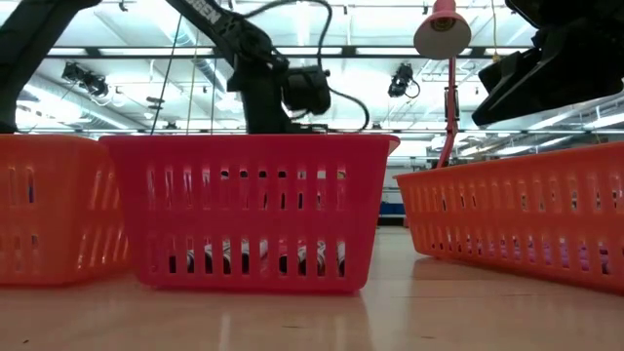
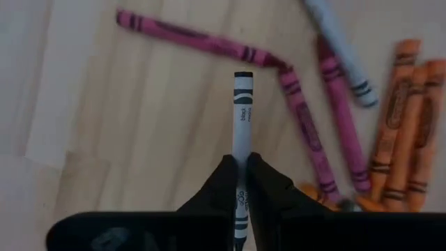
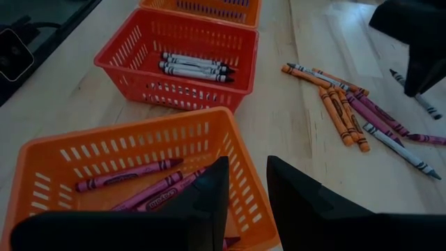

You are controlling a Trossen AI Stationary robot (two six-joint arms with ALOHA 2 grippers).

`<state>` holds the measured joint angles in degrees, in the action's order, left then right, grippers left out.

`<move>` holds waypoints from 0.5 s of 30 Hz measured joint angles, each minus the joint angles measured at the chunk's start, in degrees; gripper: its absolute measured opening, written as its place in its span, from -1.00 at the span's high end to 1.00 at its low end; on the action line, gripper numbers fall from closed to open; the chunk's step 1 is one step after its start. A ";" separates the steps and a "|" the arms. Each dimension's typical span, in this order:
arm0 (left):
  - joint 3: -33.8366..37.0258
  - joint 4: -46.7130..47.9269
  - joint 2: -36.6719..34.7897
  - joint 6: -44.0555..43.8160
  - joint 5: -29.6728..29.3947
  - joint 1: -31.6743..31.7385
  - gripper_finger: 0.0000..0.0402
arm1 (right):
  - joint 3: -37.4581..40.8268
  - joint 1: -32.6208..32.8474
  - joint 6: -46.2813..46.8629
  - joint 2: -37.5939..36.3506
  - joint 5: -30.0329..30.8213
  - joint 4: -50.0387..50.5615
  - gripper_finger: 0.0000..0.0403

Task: Sort crayons
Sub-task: Put the black crayon into the red bin

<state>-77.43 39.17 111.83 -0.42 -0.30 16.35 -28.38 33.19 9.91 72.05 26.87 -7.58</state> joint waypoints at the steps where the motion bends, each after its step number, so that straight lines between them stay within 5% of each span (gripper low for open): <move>1: -0.09 -0.21 -0.33 0.02 0.18 -0.14 0.89 | 0.00 0.00 0.00 0.00 0.00 0.03 0.49; 10: -0.11 -2.82 -4.46 2.77 16.55 -4.73 0.86 | 0.00 0.00 0.00 0.00 0.02 0.11 0.49; 15: -0.22 -8.40 -7.53 6.27 16.65 -11.74 0.83 | 0.00 0.00 0.01 0.00 0.02 0.30 0.49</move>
<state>-77.65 30.77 104.29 5.85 16.35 4.61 -28.38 33.19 9.92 72.05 26.89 -7.28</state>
